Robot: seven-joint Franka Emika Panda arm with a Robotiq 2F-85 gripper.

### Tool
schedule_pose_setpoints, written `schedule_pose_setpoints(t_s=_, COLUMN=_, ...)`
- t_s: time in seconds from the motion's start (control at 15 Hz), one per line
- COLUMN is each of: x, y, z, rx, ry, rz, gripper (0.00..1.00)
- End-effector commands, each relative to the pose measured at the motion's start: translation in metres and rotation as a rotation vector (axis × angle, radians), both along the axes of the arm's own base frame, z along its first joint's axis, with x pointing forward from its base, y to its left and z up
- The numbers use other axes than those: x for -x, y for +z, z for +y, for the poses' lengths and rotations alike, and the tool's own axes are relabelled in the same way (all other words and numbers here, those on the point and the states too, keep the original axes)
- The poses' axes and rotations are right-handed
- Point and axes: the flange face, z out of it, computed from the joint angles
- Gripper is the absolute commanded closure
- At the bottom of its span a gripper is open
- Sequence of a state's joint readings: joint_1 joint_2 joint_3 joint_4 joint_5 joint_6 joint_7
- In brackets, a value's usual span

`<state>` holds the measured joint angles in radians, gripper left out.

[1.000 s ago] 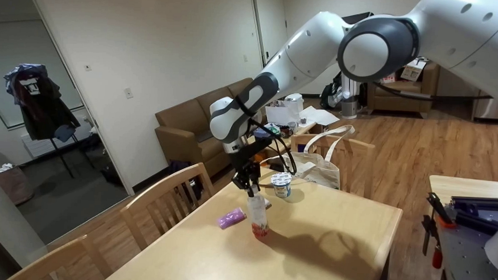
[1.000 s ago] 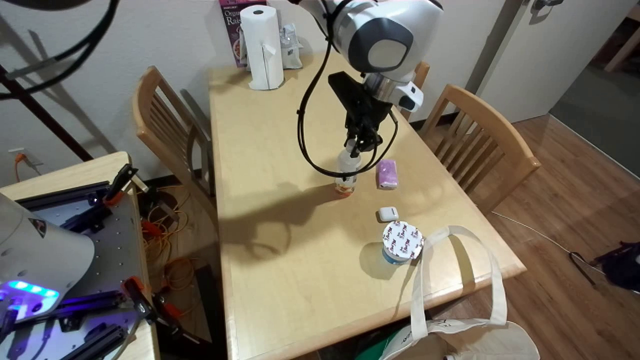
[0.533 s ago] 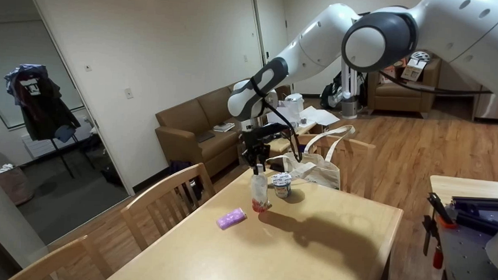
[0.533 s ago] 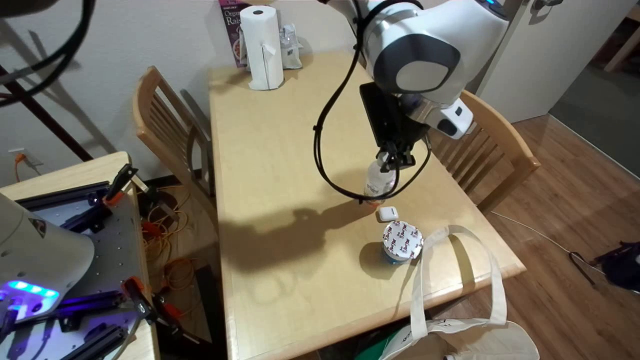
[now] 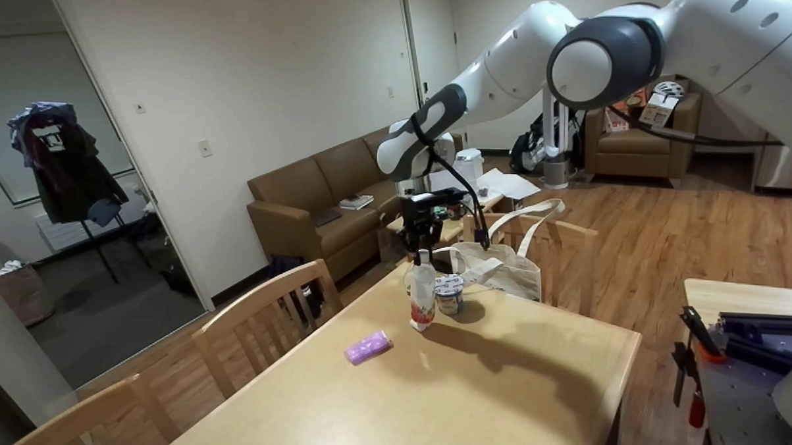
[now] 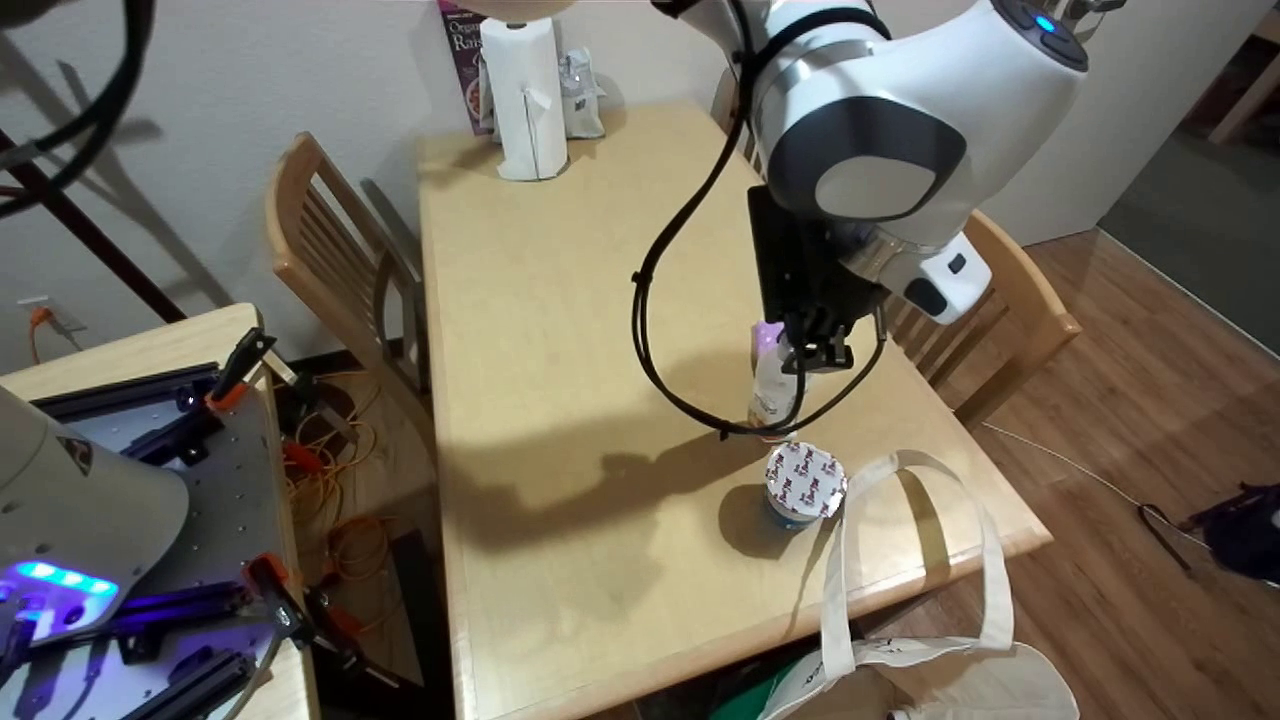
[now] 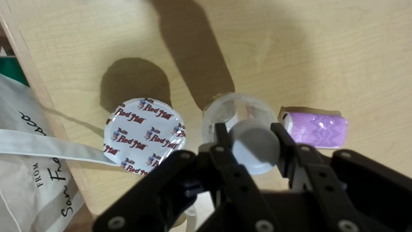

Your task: Lay down the bottle on the table

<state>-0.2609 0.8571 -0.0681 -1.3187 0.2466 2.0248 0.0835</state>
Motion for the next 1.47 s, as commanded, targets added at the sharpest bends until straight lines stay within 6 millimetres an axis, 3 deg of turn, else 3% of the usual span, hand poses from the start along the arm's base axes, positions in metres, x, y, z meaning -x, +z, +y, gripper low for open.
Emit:
schedule_pose_setpoints(t_s=0.0, x=0.019, y=0.013, z=-0.01, rx=-0.017, ry=-0.101, rz=-0.015, gripper=0.88)
schedule_pose_setpoints(t_s=0.4, x=0.035, y=0.018, z=0.015, rx=-0.092, ry=-0.13, rz=-0.299, gripper=0.88)
schedule_pose_setpoints(t_s=0.6, x=0.037, y=0.014, z=0.051, rx=-0.153, ry=-0.086, rz=-0.419, gripper=0.88)
schedule_pose_setpoints(t_s=0.93, x=0.048, y=-0.007, z=0.119, rx=-0.227, ry=-0.052, rz=-0.47, gripper=0.88)
schedule_pose_setpoints(t_s=1.4, x=0.057, y=-0.015, z=0.187, rx=-0.224, ry=0.153, rz=-0.673, gripper=0.88)
